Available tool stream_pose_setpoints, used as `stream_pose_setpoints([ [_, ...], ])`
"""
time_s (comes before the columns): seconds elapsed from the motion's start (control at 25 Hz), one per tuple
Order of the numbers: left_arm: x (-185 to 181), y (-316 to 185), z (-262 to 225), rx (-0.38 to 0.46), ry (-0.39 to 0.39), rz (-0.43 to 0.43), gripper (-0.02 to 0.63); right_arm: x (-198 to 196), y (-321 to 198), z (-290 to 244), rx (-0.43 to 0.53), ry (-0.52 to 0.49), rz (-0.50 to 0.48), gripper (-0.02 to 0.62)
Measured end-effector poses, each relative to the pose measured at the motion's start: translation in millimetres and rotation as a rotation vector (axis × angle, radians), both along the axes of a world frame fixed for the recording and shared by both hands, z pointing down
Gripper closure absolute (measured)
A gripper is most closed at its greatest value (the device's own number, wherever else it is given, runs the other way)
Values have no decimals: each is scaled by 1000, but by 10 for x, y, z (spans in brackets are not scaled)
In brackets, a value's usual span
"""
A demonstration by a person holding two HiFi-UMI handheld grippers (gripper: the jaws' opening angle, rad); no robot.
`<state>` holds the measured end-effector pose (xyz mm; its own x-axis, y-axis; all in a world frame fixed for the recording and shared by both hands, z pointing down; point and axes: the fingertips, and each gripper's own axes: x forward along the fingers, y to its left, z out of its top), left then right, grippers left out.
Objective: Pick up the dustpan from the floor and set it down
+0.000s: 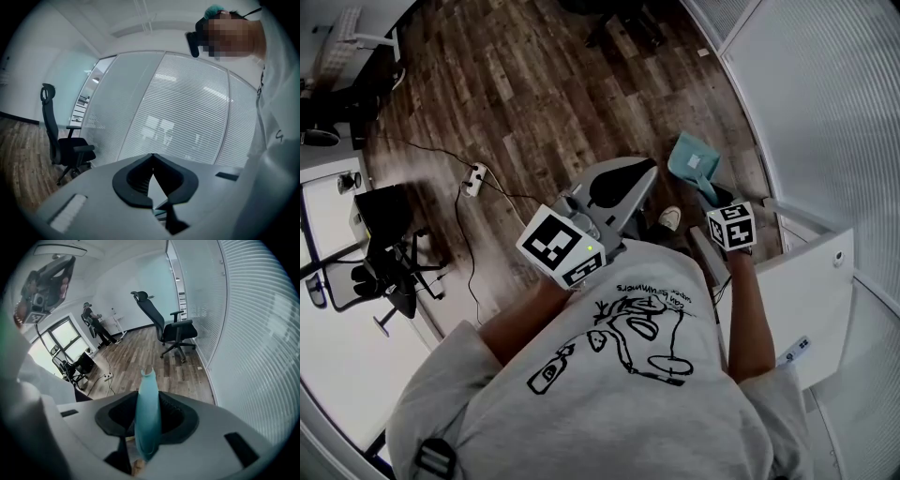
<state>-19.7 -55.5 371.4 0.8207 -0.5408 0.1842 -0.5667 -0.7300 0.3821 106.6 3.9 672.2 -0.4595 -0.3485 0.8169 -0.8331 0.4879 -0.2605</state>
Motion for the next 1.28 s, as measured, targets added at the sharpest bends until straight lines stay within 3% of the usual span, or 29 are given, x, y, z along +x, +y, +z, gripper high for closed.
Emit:
stream_pose_setpoints([
  [1.28,-88,65,110,-29,-22,-4,604,-123,-19,854,-79,50,-50,474],
])
